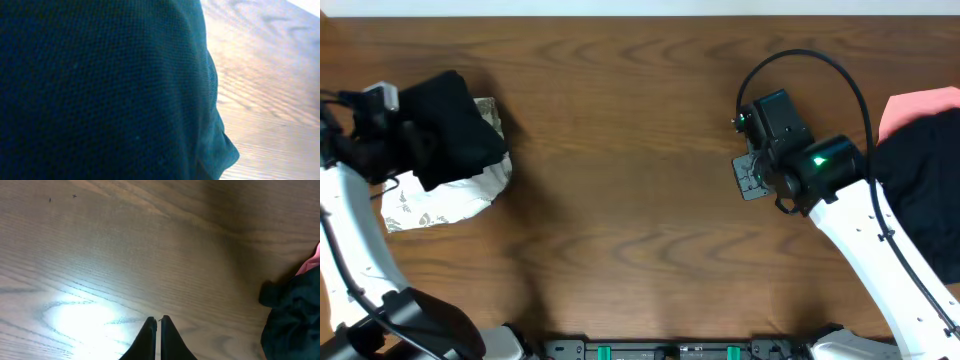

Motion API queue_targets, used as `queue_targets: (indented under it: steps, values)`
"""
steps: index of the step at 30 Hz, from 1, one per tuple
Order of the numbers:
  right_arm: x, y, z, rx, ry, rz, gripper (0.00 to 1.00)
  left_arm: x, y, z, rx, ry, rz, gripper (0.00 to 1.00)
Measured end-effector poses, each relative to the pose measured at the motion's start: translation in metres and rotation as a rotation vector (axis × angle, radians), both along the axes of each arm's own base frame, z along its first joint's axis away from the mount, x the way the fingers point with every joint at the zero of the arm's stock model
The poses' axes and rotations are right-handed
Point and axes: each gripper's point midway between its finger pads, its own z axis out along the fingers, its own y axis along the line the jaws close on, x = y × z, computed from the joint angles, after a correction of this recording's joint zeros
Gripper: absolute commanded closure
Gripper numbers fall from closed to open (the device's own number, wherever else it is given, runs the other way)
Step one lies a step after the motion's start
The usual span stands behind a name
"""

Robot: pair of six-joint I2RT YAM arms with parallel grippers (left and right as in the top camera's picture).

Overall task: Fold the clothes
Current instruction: 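Release the black bundle and lift the left gripper off it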

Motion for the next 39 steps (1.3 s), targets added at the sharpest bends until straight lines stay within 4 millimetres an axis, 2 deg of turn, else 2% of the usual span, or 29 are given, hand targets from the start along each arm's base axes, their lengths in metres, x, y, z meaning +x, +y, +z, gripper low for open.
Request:
queue_targets:
  steps: [3,6,12,17,21,29,39]
  values:
    - [0.0,0.0,0.0,0.0,0.0,0.0,0.95,-0.003,0.008,0.005,-0.065,-0.043,-0.009,0.94]
    - [0.0,0.0,-0.001,-0.001,0.003,0.0,0.95,0.004,0.025,0.011,-0.107,-0.086,-0.006,0.94]
    - [-0.001,0.0,-0.005,-0.007,0.015,0.0,0.95,0.023,0.049,0.001,-0.208,-0.078,-0.01,0.94]
    - [0.001,0.001,-0.015,-0.021,0.045,0.0,0.95,0.026,0.044,-0.018,-0.345,0.017,-0.048,0.94]
    - [0.002,0.001,-0.026,-0.036,0.076,0.0,0.95,0.027,0.04,-0.019,-0.402,0.036,-0.09,0.94]
    - [0.003,0.002,-0.035,-0.05,0.106,0.0,0.95,0.024,0.035,-0.013,-0.371,-0.001,-0.178,0.94]
    - [0.003,0.001,-0.036,-0.051,0.108,-0.002,0.95,0.018,0.028,-0.029,-0.347,-0.012,-0.312,0.94]
